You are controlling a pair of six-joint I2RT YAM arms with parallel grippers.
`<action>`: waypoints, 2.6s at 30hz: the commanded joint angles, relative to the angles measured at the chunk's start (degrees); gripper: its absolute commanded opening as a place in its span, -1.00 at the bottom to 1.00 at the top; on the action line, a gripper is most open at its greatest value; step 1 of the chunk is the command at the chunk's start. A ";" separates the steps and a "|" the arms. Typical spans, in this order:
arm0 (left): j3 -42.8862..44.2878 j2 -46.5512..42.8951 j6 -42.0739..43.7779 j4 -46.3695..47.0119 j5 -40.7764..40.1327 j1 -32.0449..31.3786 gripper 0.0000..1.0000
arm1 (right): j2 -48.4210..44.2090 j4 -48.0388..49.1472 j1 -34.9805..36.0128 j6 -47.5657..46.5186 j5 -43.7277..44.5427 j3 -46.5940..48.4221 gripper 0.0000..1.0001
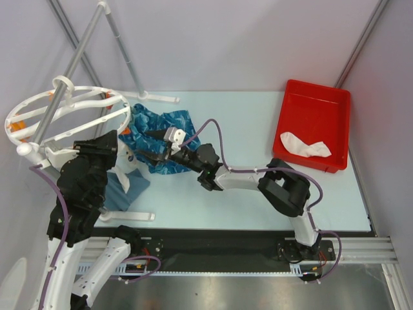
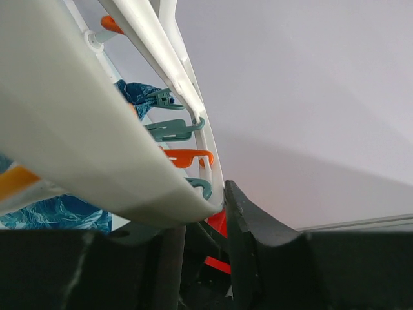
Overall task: Clip the socks to the hanger
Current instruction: Open the clamp at the hanger.
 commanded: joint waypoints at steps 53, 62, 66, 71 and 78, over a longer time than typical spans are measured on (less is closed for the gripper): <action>0.55 -2.21 0.98 0.96 2.18 0.23 -0.24 | 7.71 -2.22 2.73 -8.15 4.38 16.20 -0.49; 0.21 -2.92 1.69 0.25 1.48 0.23 -0.22 | 2.87 -5.39 3.08 -8.86 3.06 12.95 -0.98; 0.11 -3.18 1.69 -0.36 1.92 0.23 -0.11 | 1.02 -9.33 3.08 -8.77 3.41 12.24 -1.00; 0.03 -3.71 2.82 -0.01 3.76 0.23 0.42 | -1.52 -18.91 3.25 -9.56 3.50 13.73 -1.00; 0.90 -4.32 2.39 -1.85 7.37 0.23 0.53 | -5.39 -34.02 3.78 -12.45 6.75 16.28 -1.00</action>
